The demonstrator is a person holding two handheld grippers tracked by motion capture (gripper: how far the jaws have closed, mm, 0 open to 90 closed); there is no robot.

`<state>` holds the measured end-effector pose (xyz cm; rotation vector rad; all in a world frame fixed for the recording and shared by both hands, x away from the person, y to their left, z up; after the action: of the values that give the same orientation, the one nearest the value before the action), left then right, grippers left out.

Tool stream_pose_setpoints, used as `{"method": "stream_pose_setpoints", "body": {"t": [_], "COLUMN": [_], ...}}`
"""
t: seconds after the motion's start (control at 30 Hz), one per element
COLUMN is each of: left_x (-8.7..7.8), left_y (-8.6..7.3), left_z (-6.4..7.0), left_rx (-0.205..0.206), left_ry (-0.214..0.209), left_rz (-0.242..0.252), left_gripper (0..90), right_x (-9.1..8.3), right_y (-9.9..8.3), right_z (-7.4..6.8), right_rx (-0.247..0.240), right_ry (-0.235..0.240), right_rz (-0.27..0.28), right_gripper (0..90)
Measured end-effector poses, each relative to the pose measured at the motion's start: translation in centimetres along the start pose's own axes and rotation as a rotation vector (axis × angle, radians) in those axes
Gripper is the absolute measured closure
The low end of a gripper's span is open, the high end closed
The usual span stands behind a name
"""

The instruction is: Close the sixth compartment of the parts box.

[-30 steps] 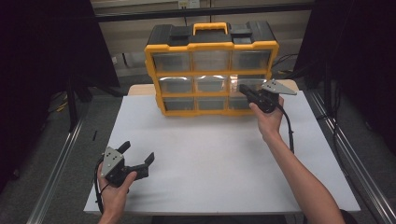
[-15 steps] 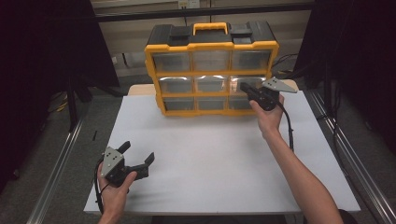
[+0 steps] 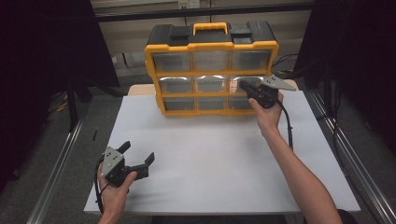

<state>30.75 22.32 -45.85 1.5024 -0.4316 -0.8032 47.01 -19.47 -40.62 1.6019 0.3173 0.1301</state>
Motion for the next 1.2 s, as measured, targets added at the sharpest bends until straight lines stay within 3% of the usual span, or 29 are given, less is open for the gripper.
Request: {"method": "stream_pose_setpoints", "body": {"t": [0.53, 0.67, 1.07, 1.2], "left_x": [0.0, -0.1, 0.2, 0.2], "left_y": [0.1, 0.1, 0.0, -0.1], "left_z": [0.0, -0.1, -0.2, -0.3], "left_rx": [-0.004, 0.01, -0.009, 0.001], "left_ry": [-0.002, -0.002, 0.001, 0.006], "left_rz": [0.008, 0.001, 0.008, -0.016], "left_gripper": [2.4, 2.4, 2.4, 2.4], "right_x": [0.4, 0.5, 1.0, 1.1], "right_y": [0.1, 0.1, 0.2, 0.2], "right_z": [0.0, 0.0, 0.2, 0.2], "right_rx": [0.002, -0.003, -0.007, -0.038], "right_ry": [-0.012, -0.013, -0.026, -0.033], "right_rz": [-0.004, -0.002, -0.005, -0.005], "right_gripper": [90.0, 90.0, 90.0, 90.0]}}
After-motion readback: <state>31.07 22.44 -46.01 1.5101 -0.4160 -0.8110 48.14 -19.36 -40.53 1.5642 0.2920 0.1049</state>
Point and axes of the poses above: each handheld gripper's, and its own axes: x roughly forward along the jaws, y roughly out of its top, z roughly to its right, the point moved 5 cm from there along x, roughly forward along the jaws, and after that the axes turned 13 degrees about -y, right-handed, at the moved point
